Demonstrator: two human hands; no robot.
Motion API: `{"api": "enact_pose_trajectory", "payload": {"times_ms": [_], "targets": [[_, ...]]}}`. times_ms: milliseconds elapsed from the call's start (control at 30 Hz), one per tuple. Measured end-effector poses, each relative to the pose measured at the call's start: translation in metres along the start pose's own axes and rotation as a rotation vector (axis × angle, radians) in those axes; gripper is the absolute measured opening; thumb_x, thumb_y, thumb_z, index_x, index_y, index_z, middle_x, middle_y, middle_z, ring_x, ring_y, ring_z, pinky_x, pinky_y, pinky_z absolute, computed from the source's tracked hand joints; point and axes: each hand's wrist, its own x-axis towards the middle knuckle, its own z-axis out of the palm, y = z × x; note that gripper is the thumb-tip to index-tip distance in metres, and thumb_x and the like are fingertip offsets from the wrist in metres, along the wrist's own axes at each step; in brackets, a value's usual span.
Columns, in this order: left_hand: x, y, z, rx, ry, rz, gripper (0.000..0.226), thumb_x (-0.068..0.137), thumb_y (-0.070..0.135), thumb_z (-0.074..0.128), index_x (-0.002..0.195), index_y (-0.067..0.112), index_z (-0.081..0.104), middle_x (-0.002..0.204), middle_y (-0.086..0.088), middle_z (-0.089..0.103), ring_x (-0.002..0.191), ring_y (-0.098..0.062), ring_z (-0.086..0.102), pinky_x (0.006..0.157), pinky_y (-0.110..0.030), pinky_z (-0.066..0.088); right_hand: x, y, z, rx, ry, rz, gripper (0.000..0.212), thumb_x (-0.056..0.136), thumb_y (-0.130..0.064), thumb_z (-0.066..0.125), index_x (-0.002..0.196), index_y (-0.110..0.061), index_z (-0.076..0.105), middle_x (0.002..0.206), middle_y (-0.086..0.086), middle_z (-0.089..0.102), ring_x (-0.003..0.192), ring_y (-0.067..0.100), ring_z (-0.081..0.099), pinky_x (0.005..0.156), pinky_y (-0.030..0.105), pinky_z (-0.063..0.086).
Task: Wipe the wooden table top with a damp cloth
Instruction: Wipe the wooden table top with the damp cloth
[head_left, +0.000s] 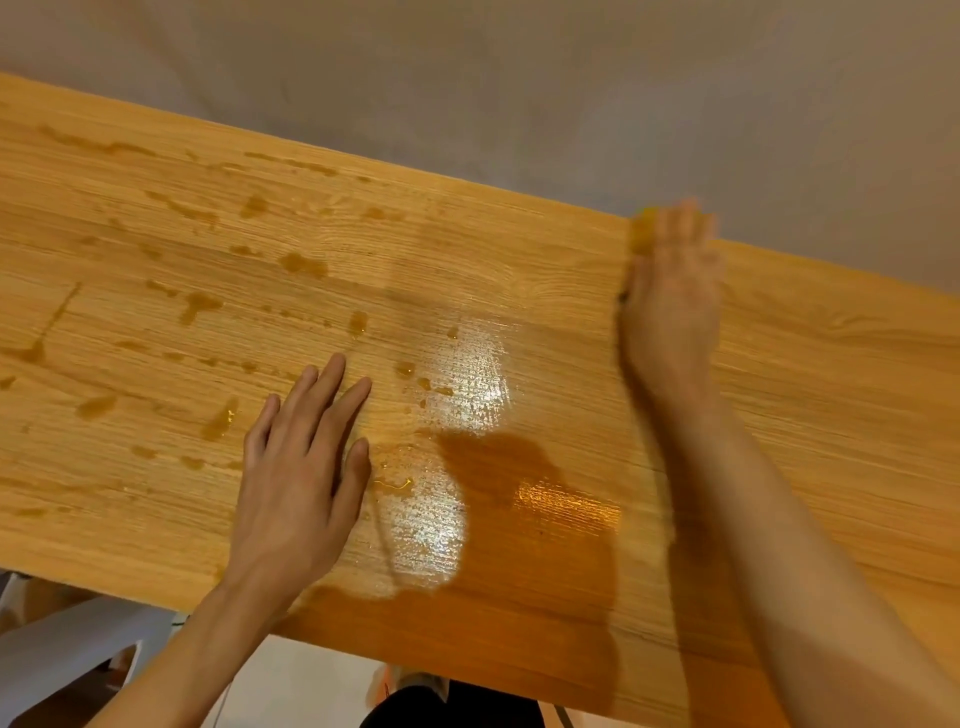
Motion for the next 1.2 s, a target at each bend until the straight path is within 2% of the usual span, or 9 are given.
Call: {"api": "enact_pose_trajectory", "payload": {"times_ms": [133, 333, 433, 600, 700, 800, 867, 967, 1200], "targets": [[0.001, 0.000, 0.001, 0.007, 0.004, -0.010, 0.051, 0.103, 0.033, 0.035, 0.152, 0.021, 0.038, 0.166, 0.004, 0.021, 0.156, -0.015, 0.013, 0.125, -0.037, 0.006, 0.000, 0.006, -0.004, 0.056, 0.056, 0.246, 0.051, 0.103, -0.010, 0.030, 0.153, -0.001, 0.021, 0.162, 0.022, 0.007, 0.151, 0.036, 0.007, 0.124, 0.043, 0.005], [0.000, 0.000, -0.001, 0.005, -0.008, -0.014, 0.050, 0.104, 0.033, 0.033, 0.152, 0.022, 0.037, 0.166, 0.007, 0.020, 0.156, -0.012, 0.010, 0.125, -0.035, 0.004, 0.000, -0.138, 0.046, 0.137, -0.058, -0.277, 0.057, 0.102, -0.002, 0.037, 0.155, -0.010, 0.016, 0.165, 0.010, 0.006, 0.152, 0.027, 0.004, 0.123, 0.037, 0.002], [-0.002, 0.001, -0.002, 0.014, -0.004, -0.016, 0.050, 0.104, 0.033, 0.034, 0.153, 0.022, 0.037, 0.166, 0.007, 0.020, 0.156, -0.012, 0.010, 0.125, -0.032, 0.003, 0.003, -0.128, 0.034, 0.076, -0.146, -0.459, 0.060, 0.102, -0.004, 0.041, 0.155, -0.013, 0.017, 0.165, 0.008, 0.008, 0.152, 0.025, 0.006, 0.123, 0.036, 0.004], [-0.001, 0.001, 0.001, 0.007, -0.003, -0.006, 0.050, 0.104, 0.035, 0.033, 0.153, 0.022, 0.037, 0.166, 0.006, 0.021, 0.156, -0.014, 0.011, 0.125, -0.033, 0.003, -0.016, -0.014, -0.005, 0.039, -0.036, 0.056, 0.052, 0.105, -0.012, 0.031, 0.155, -0.008, 0.019, 0.164, 0.013, 0.008, 0.152, 0.031, 0.006, 0.124, 0.045, 0.010], [0.000, 0.000, 0.002, -0.017, 0.015, -0.007, 0.050, 0.104, 0.034, 0.034, 0.152, 0.021, 0.039, 0.166, 0.005, 0.022, 0.155, -0.014, 0.013, 0.125, -0.035, 0.005, -0.019, -0.039, 0.006, 0.074, 0.036, 0.155, 0.053, 0.103, -0.006, 0.031, 0.154, -0.005, 0.019, 0.164, 0.014, 0.008, 0.152, 0.032, 0.005, 0.124, 0.046, 0.007], [0.001, 0.000, 0.000, -0.020, 0.016, -0.004, 0.050, 0.103, 0.031, 0.037, 0.151, 0.019, 0.040, 0.166, 0.003, 0.023, 0.155, -0.016, 0.014, 0.125, -0.038, 0.008, -0.046, -0.119, 0.025, 0.094, -0.009, -0.074, 0.073, 0.087, 0.016, 0.025, 0.155, -0.006, 0.011, 0.164, 0.015, 0.004, 0.151, 0.033, -0.001, 0.125, 0.045, 0.005], [0.000, 0.003, 0.000, -0.025, 0.014, -0.014, 0.050, 0.103, 0.030, 0.036, 0.152, 0.020, 0.039, 0.166, 0.003, 0.023, 0.156, -0.015, 0.012, 0.125, -0.039, 0.007, -0.077, -0.163, 0.034, 0.100, -0.151, -0.267, 0.074, 0.086, 0.011, 0.014, 0.156, -0.010, 0.004, 0.164, 0.012, -0.005, 0.151, 0.030, -0.008, 0.125, 0.044, 0.004], [-0.001, 0.004, 0.001, -0.033, 0.006, -0.022, 0.049, 0.104, 0.032, 0.034, 0.152, 0.023, 0.039, 0.166, 0.005, 0.022, 0.156, -0.014, 0.012, 0.126, -0.039, 0.008, -0.086, -0.149, 0.031, 0.115, -0.187, -0.403, 0.062, 0.100, -0.001, 0.038, 0.156, -0.013, 0.013, 0.165, 0.007, 0.003, 0.152, 0.024, -0.001, 0.125, 0.039, 0.006], [0.003, -0.015, -0.012, -0.227, -0.036, 0.081, 0.051, 0.101, 0.030, 0.046, 0.152, 0.021, 0.040, 0.166, 0.003, 0.023, 0.156, -0.014, 0.012, 0.127, -0.038, 0.007, -0.064, -0.060, -0.004, 0.067, -0.024, 0.226, 0.049, 0.107, -0.021, 0.028, 0.155, -0.010, 0.020, 0.165, 0.009, 0.005, 0.152, 0.026, 0.004, 0.124, 0.044, 0.008]]}}
